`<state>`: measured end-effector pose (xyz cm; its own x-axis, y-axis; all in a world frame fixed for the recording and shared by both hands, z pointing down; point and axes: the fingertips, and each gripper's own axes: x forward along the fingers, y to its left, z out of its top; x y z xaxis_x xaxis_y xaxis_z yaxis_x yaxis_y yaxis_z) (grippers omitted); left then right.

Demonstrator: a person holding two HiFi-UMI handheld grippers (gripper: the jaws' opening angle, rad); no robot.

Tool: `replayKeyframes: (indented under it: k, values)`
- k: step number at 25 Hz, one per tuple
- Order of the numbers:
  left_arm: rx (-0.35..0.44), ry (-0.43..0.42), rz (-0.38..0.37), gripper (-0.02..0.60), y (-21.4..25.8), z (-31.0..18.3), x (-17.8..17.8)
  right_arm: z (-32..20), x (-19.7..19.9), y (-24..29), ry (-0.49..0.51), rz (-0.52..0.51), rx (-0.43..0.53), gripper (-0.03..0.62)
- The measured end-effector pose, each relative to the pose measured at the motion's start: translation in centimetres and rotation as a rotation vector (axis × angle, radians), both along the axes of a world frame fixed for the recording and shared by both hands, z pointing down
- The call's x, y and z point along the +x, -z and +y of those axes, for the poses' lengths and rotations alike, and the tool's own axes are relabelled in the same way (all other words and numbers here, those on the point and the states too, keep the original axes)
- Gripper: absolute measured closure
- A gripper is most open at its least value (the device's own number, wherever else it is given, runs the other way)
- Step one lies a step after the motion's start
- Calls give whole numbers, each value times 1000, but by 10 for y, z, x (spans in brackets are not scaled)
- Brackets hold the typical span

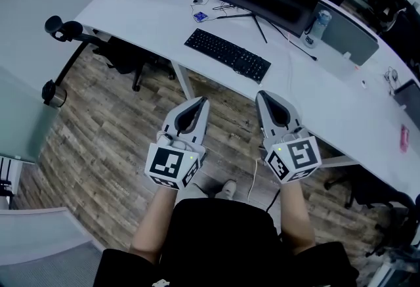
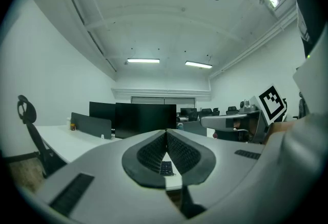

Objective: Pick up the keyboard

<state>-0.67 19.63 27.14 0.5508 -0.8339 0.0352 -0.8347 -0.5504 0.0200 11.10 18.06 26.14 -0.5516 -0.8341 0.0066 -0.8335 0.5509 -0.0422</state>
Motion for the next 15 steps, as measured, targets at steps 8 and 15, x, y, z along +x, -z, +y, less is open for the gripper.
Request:
replayKeyframes:
  k: [8, 15]
  values:
    - [-7, 25, -9, 571, -5, 3, 8, -1, 5, -6, 28, -6, -8, 589]
    - [2, 21, -46, 571, -6, -7, 8, -12, 2, -9, 30, -8, -14, 588]
